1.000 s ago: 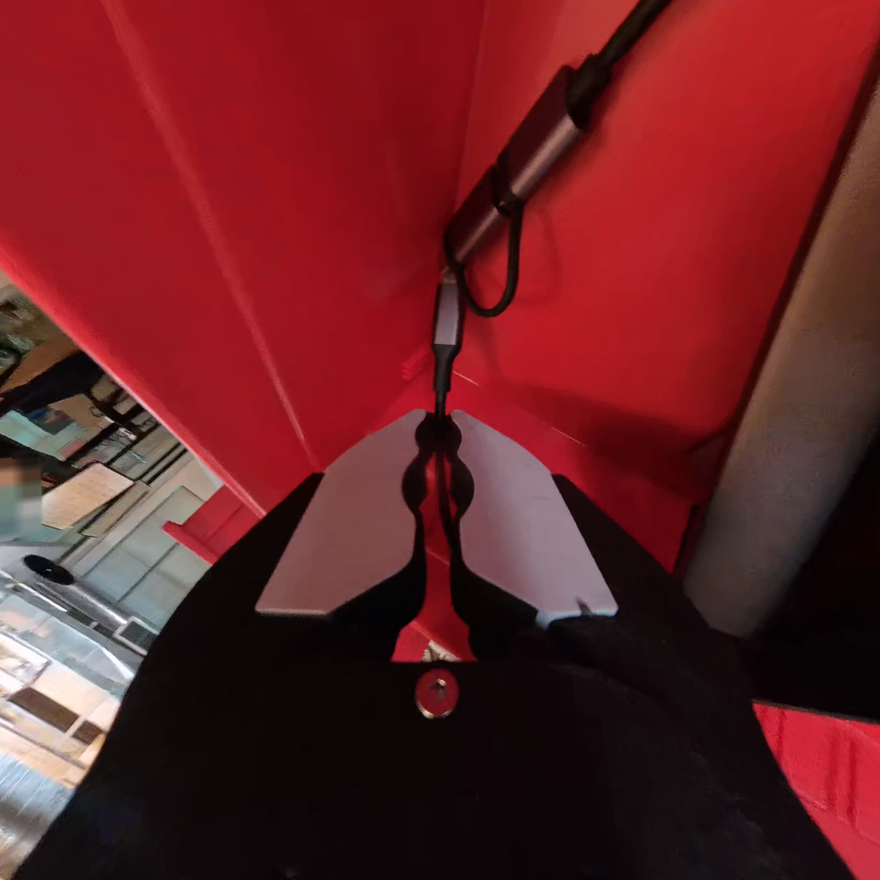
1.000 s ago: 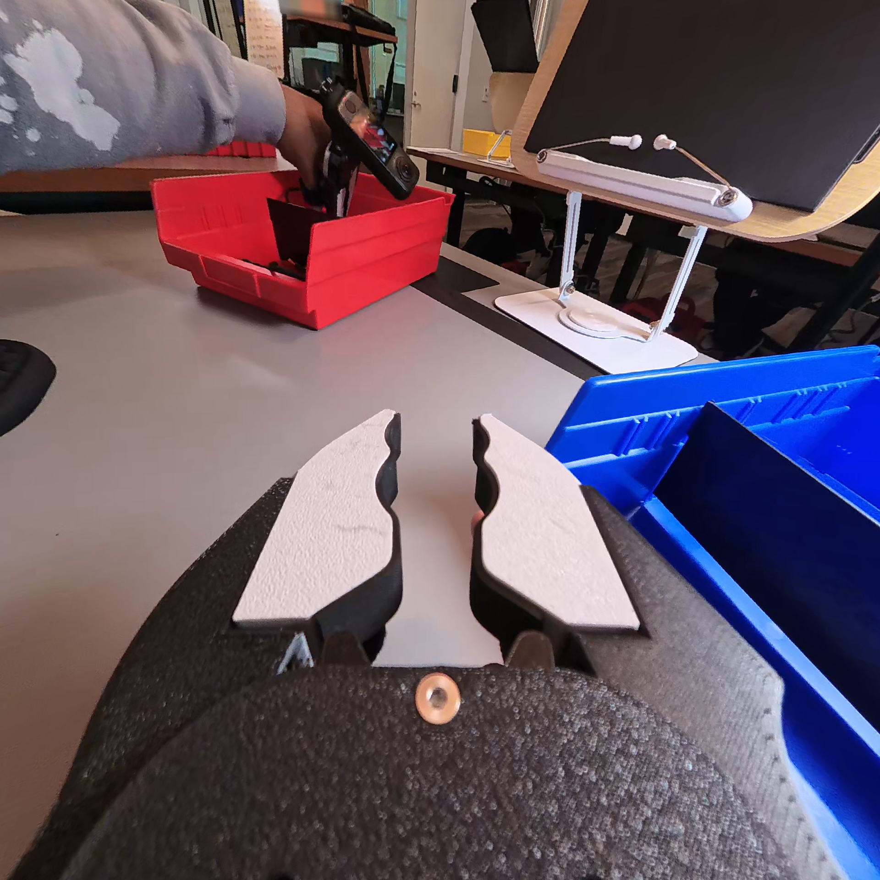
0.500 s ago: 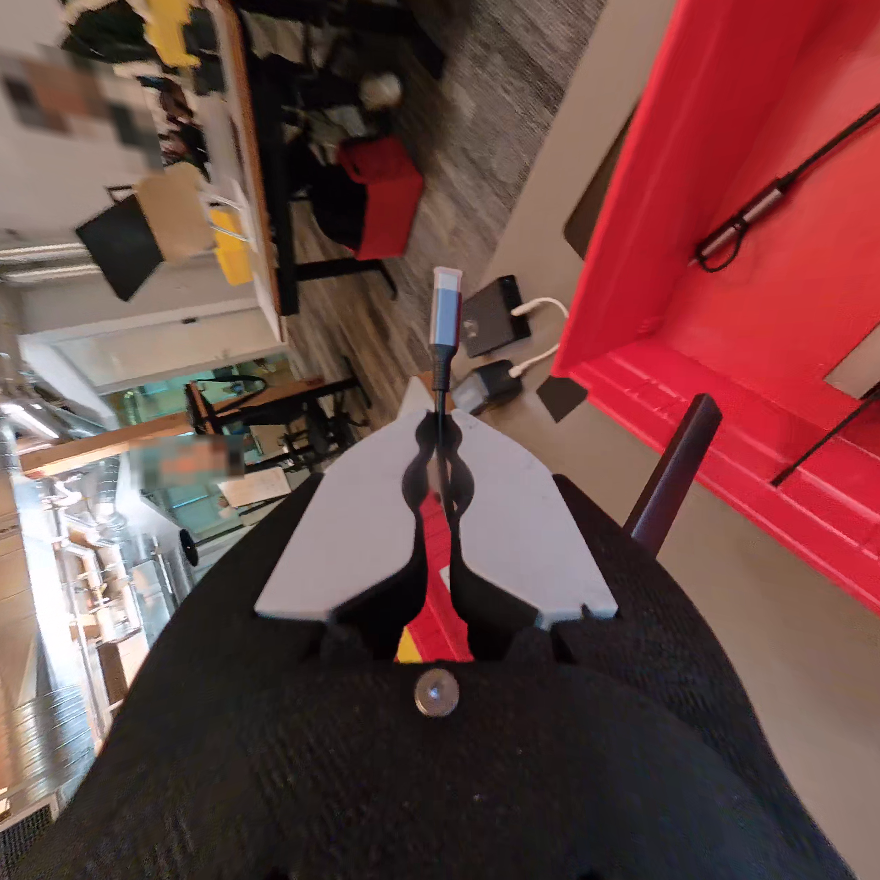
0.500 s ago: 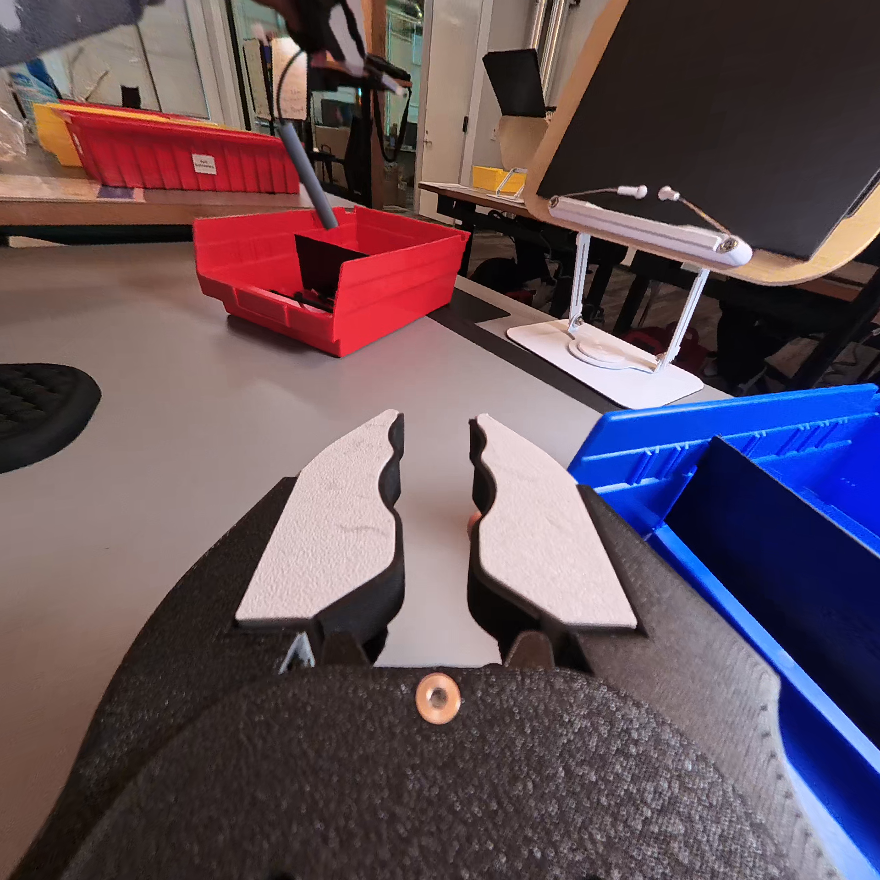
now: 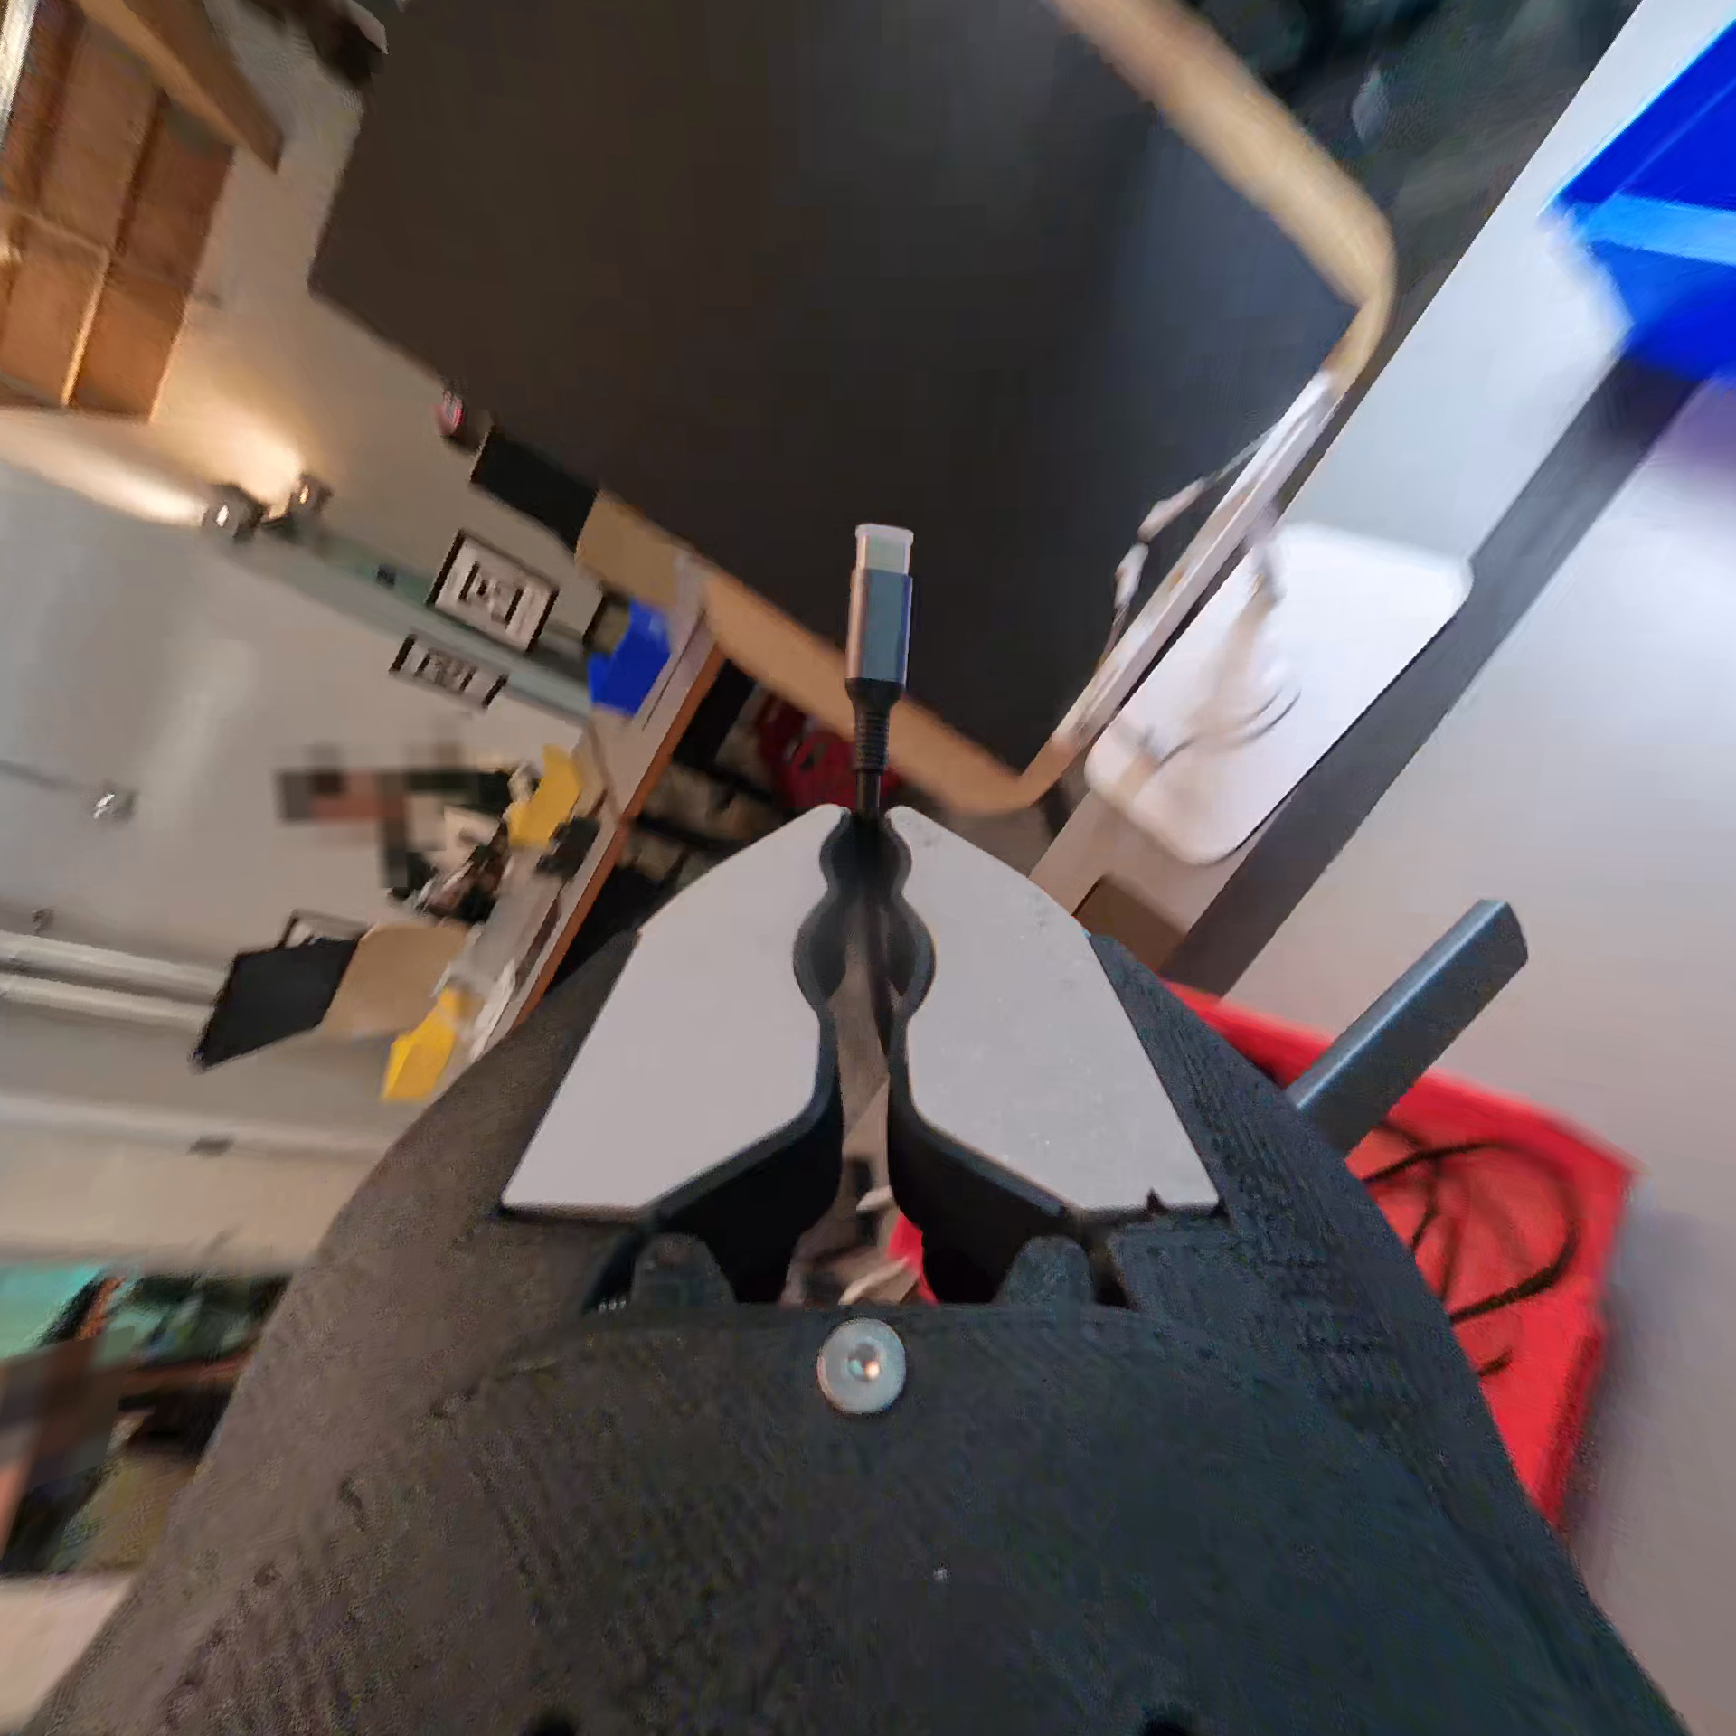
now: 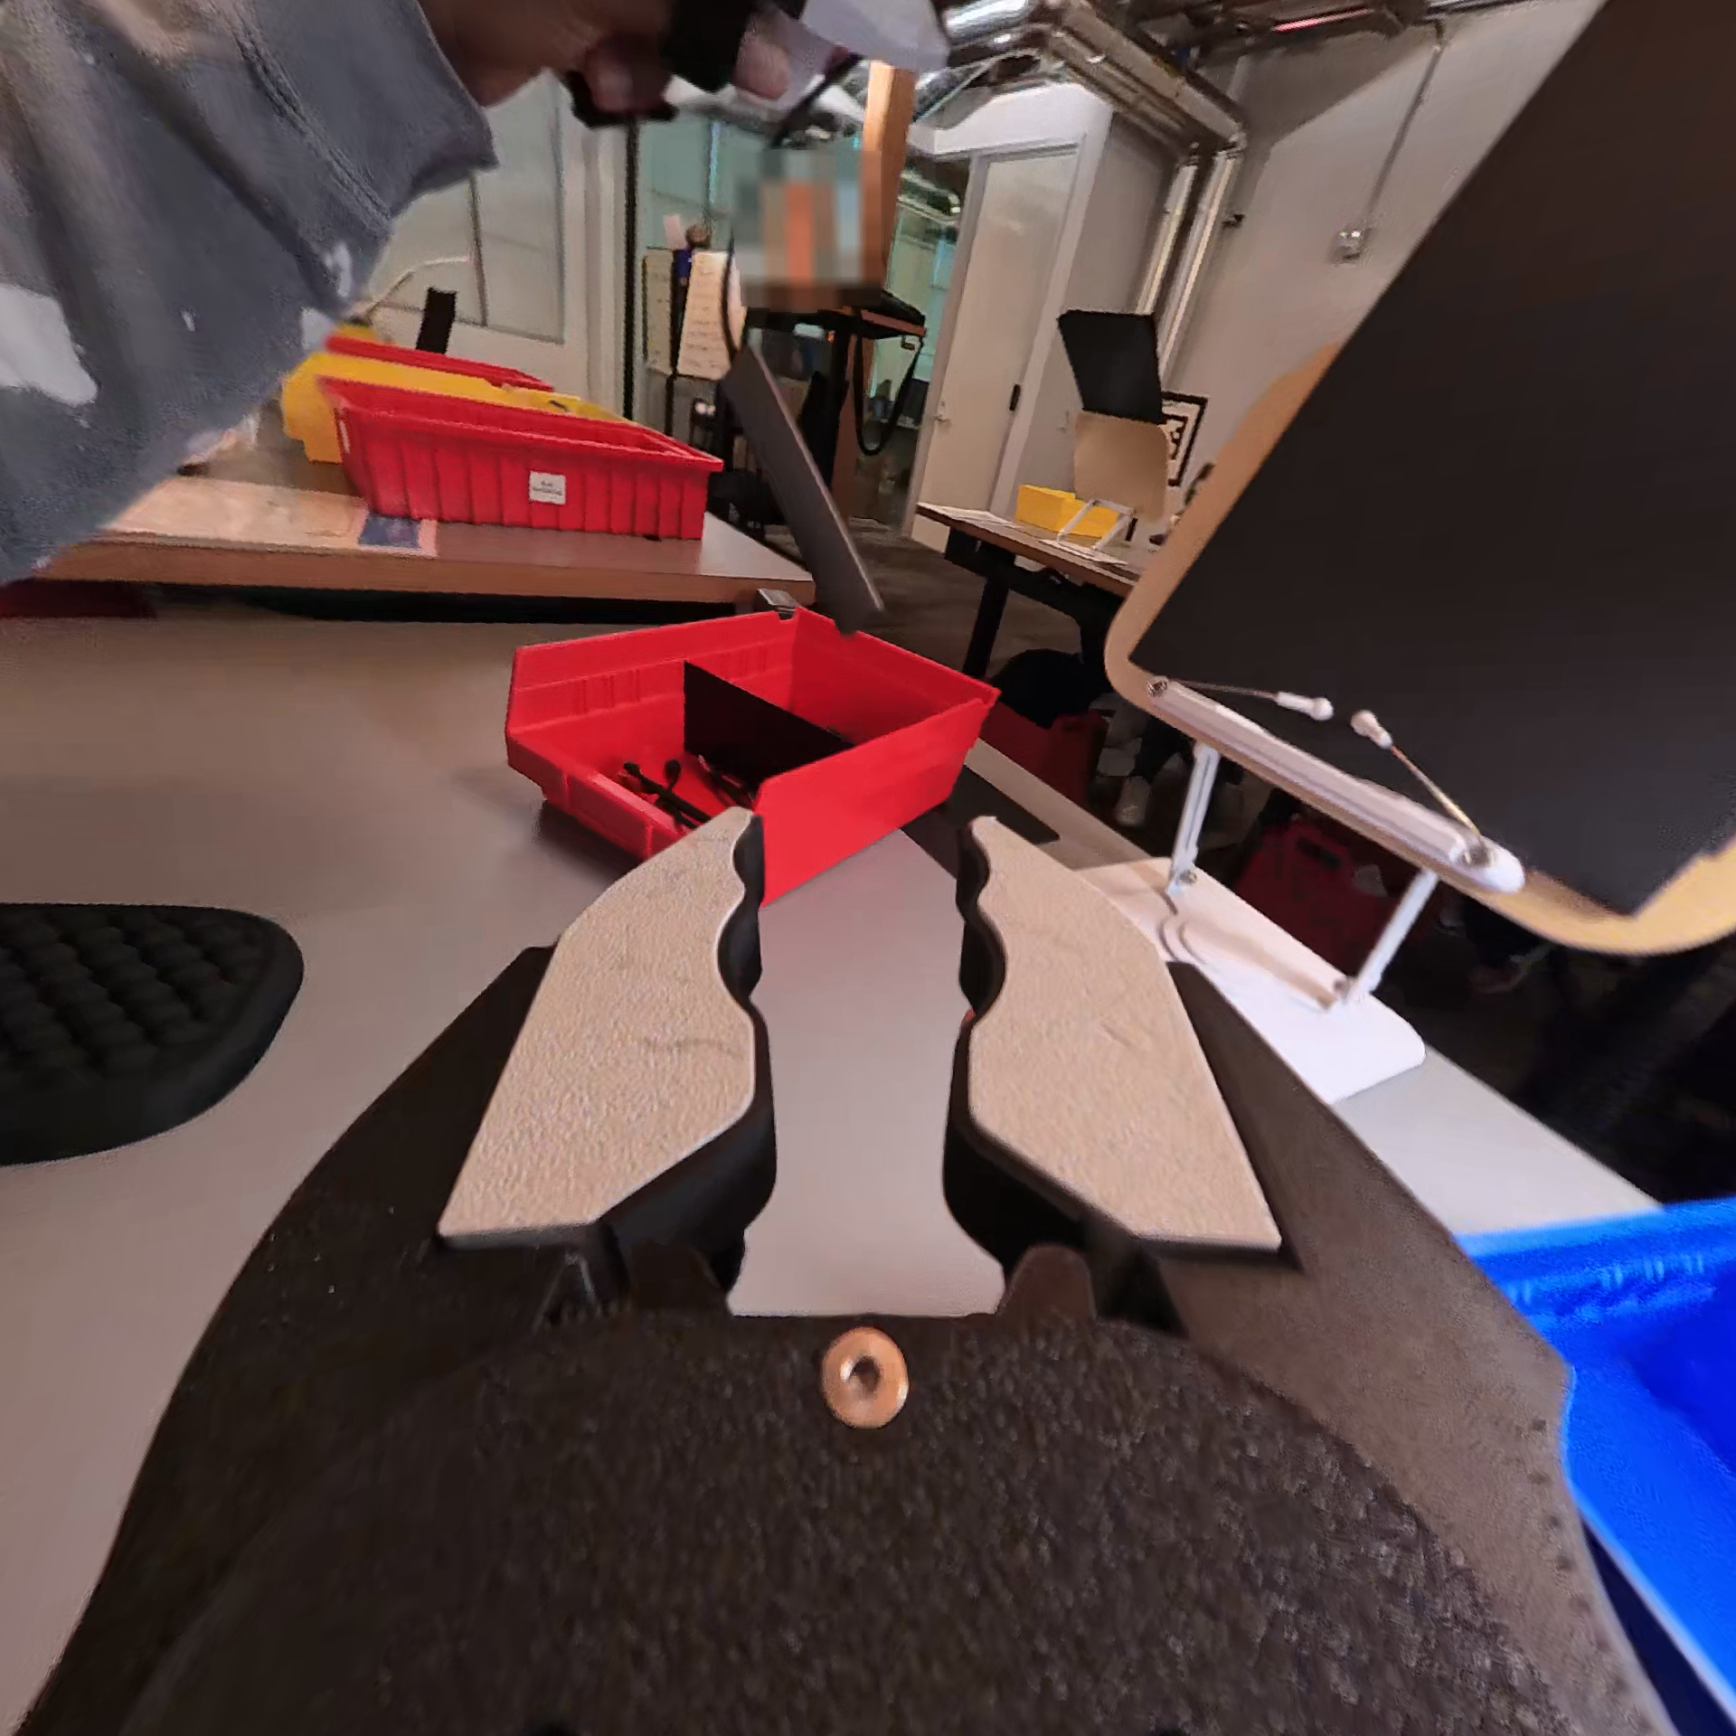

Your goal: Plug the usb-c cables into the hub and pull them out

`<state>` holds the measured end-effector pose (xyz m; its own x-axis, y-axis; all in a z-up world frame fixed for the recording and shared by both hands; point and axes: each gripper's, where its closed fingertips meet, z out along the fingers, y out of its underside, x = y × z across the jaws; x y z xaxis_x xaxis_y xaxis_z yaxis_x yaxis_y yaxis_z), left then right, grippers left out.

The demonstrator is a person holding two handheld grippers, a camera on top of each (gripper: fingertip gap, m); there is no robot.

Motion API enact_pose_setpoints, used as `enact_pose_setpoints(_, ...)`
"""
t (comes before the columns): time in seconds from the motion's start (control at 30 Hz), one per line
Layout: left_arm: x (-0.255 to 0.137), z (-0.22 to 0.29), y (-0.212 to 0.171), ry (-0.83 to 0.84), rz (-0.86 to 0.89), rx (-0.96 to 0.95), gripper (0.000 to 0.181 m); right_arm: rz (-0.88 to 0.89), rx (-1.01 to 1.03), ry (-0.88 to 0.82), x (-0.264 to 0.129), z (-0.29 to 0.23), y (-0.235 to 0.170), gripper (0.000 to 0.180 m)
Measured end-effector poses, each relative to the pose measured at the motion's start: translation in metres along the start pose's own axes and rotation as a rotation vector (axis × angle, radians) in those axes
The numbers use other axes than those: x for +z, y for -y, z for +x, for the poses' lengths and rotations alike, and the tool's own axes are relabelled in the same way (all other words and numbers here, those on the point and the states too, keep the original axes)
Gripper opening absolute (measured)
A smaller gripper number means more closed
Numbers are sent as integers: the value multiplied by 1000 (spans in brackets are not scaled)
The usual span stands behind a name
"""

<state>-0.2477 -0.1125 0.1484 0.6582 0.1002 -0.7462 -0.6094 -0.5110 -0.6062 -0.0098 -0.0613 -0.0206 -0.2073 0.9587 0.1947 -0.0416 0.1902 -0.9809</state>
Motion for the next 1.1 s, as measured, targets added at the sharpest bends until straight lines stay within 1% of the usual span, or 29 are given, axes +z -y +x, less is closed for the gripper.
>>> enact_pose_setpoints(0.03,-3,13,13,-21,61,-28,4,-15,-25,30,7,-1,6,39)
enact_pose_setpoints(0.13,-9,53,45,-71,213,-78,4,-119,-67,155,23,-8,23,43)
enact_pose_setpoints(0.23,-13,98,66,-137,322,-129,4,-210,-127,191,37,-10,26,44)
enact_pose_setpoints(0.3,-14,123,74,-171,370,-165,4,-284,-140,216,46,-17,7,46)
enact_pose_setpoints(0.37,-16,143,80,-209,413,-216,4,-401,-146,261,53,-28,-29,46)
enact_pose_setpoints(0.4,-17,150,81,-227,431,-247,4,-476,-173,272,55,-31,-50,44)
enact_pose_setpoints(0.43,-17,155,80,-243,444,-278,4,-530,-196,306,55,-36,-68,36)
enact_pose_setpoints(0.47,-16,159,78,-256,456,-308,4,-543,-210,316,56,-39,-78,17)
enact_pose_setpoints(0.5,-15,162,76,-273,470,-340,4,-544,-215,299,58,-36,-84,12)
enact_pose_setpoints(0.53,-14,166,74,-299,485,-373,4,-549,-210,299,59,-35,-88,11)
enact_pose_setpoints(0.63,-4,184,67,-444,459,-469,5,-445,-132,369,61,-44,-79,9)
enact_pose_setpoints(0.67,-3,187,68,-492,475,-511,8,-406,-97,401,61,-49,-74,9)
enact_pose_setpoints(0.77,-13,188,74,-612,545,-592,29,-263,-2,478,57,-56,-57,9)
enact_pose_setpoints(0.83,-24,175,75,-615,609,-638,38,-170,74,516,51,-55,-42,9)
enact_pose_setpoints(0.93,-46,154,75,-670,736,-734,40,9,205,544,41,-44,-9,9)
enact_pose_setpoints(1.0,-57,149,75,-731,795,-775,39,124,302,556,33,-35,13,9)
enact_pose_setpoints(1.07,-59,156,77,-796,810,-792,39,198,374,567,26,-28,28,9)
enact_pose_setpoints(1.1,-56,164,78,-827,791,-788,38,224,401,571,24,-25,34,9)
